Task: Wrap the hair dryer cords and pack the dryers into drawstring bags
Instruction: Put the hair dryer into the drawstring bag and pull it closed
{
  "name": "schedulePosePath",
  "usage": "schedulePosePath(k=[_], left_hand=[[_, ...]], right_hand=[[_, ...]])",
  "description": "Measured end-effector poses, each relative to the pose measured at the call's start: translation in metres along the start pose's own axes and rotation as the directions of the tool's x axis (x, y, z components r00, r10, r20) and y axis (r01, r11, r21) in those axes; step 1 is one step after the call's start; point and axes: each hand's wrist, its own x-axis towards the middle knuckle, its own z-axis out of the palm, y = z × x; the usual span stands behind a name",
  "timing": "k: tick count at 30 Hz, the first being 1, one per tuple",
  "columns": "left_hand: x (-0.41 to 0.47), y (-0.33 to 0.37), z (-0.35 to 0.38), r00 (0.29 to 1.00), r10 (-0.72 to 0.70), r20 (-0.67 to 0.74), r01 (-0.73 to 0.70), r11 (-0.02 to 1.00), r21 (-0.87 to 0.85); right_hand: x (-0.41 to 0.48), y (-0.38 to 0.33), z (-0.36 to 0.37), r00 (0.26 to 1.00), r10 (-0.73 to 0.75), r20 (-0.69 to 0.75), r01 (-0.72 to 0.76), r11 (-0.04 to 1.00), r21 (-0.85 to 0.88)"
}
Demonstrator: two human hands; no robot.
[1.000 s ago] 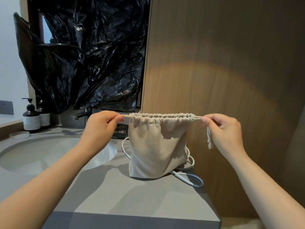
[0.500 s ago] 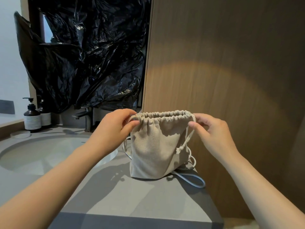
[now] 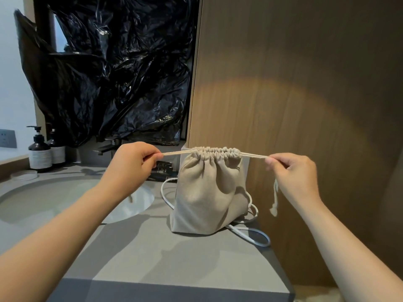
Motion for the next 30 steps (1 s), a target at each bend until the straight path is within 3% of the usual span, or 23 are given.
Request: schedulePosePath(k=[5,10,14,24,26,30], left_hand=[[-0.005,0.006,0.006,0.987,0.002,0.163,-0.003,1.000,0.006],[0.007,0.034,0.013,0.989,0.096,0.110,-0.090,0.994,-0.058],[0.016,0.041,0.018,0.999,0.031,0.041,-0.028,0.998,-0.060],[0.012,0.029,0.007,0.999,0.041,-0.033,-0.042,0.999,-0.003],[0.010,0.029,0.009,0.999,0.038,-0.027,-0.038,0.999,0.010],[0.007,0.027,0.011,0.985,-0.160,0.068,0.167,0.979,-0.118]], right_hand=[[-0.004,-0.014,0.013,0.958,-0.052,0.281,0.049,0.999,0.017],[0.005,-0.039,0.019,0.938,-0.259,0.230,0.272,0.962,-0.025],[0.013,-0.042,0.018,0.935,-0.310,0.172,0.323,0.945,-0.055],[0.010,-0.022,0.005,0.987,-0.158,0.001,0.158,0.985,-0.066],[0.011,-0.021,0.003,0.995,-0.092,0.032,0.093,0.995,-0.045],[0.007,-0.026,0.006,0.987,0.002,0.158,-0.013,0.998,0.069]])
